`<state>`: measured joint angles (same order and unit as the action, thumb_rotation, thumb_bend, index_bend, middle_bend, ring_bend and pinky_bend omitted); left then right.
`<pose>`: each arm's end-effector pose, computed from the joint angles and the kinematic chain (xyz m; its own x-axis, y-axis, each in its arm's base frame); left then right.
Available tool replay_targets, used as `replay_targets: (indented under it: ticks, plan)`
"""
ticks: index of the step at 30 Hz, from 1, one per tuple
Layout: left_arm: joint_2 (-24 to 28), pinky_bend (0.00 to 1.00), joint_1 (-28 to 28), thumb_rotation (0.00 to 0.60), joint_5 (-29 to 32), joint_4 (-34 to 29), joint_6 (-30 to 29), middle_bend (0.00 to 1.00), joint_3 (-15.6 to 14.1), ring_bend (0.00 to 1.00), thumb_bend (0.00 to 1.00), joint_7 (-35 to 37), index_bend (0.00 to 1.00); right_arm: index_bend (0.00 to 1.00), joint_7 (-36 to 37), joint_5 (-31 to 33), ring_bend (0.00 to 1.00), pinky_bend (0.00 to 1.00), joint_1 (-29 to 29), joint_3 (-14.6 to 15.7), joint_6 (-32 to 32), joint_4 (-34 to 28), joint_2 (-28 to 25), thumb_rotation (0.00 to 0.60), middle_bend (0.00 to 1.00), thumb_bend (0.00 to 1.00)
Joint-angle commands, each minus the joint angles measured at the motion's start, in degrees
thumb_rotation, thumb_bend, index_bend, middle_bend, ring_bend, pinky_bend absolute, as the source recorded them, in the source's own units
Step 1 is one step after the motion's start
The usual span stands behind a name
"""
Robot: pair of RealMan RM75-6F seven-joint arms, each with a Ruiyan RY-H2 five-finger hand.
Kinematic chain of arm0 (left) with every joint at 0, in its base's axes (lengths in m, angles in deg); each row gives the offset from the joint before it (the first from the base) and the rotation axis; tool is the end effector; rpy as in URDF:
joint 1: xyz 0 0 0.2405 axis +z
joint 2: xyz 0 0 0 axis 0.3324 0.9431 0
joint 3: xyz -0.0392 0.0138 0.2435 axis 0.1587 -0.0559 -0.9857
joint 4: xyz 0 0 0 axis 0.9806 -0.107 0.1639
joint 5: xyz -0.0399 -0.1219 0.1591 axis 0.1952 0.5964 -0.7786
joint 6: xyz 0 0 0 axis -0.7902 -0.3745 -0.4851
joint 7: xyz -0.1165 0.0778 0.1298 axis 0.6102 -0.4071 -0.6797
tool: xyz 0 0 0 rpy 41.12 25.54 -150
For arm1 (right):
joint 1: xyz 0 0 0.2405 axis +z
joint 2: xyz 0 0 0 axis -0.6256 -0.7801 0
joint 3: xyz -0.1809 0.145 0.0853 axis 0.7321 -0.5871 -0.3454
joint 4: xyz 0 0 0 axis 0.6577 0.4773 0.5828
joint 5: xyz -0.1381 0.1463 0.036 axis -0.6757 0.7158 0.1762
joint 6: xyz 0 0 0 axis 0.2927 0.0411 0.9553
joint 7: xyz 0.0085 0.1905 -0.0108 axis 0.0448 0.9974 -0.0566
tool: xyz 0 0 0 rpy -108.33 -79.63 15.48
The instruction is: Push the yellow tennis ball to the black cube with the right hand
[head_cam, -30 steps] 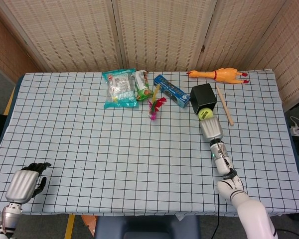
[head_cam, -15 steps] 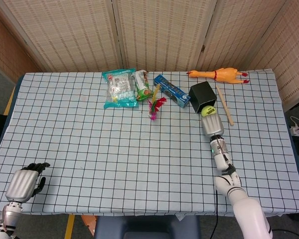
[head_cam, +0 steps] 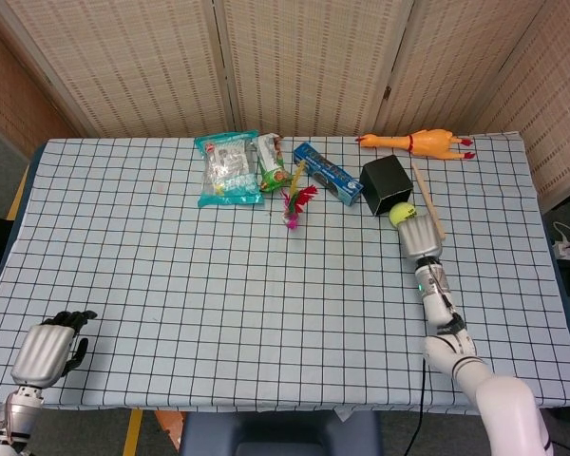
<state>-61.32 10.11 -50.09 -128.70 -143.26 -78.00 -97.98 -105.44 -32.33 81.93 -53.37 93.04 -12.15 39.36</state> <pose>-0.3003 0.2329 0.0915 0.5629 0.1608 0.8107 0.8265 -0.1155 -0.5510 -0.2738 -0.4656 -0.0103 0.8476 -0.1331 0.5137 -0.5275 -0.1070 0.8428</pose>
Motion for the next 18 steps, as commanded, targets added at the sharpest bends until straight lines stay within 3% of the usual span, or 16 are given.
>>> replay_targets:
  ticks: [1, 8, 15, 18]
  plan:
    - [0.0, 0.52, 0.0, 0.6, -0.2, -0.1, -0.2, 0.37, 0.0, 0.31, 0.53, -0.2, 0.3, 0.93, -3.3, 1.9, 0.73, 1.0, -2.2, -0.1, -0.9, -6.2, -4.9, 0.6, 0.77, 1.0]
    - [-0.1, 0.52, -0.1, 0.6, -0.2, -0.3, -0.2, 0.37, 0.0, 0.31, 0.52, -0.6, 0.3, 0.92, -6.1, 4.8, 0.71, 1.0, -1.7, -0.9, -2.9, -8.1, -6.6, 0.6, 0.77, 1.0]
    - [-0.3, 0.52, -0.4, 0.6, 0.4, 0.1, 0.6, 0.37, 0.0, 0.31, 0.52, -0.9, 0.3, 0.89, -3.3, 4.1, 0.66, 0.97, 0.2, 0.1, -4.2, -2.5, -3.3, 0.6, 0.77, 1.0]
    - [-0.4, 0.52, -0.4, 0.6, 0.8, 0.2, 0.9, 0.37, 0.0, 0.31, 0.52, -0.8, 0.3, 0.83, -0.7, 3.0, 0.59, 0.89, 0.8, 0.9, -4.6, 0.2, -1.9, 0.6, 0.73, 1.0]
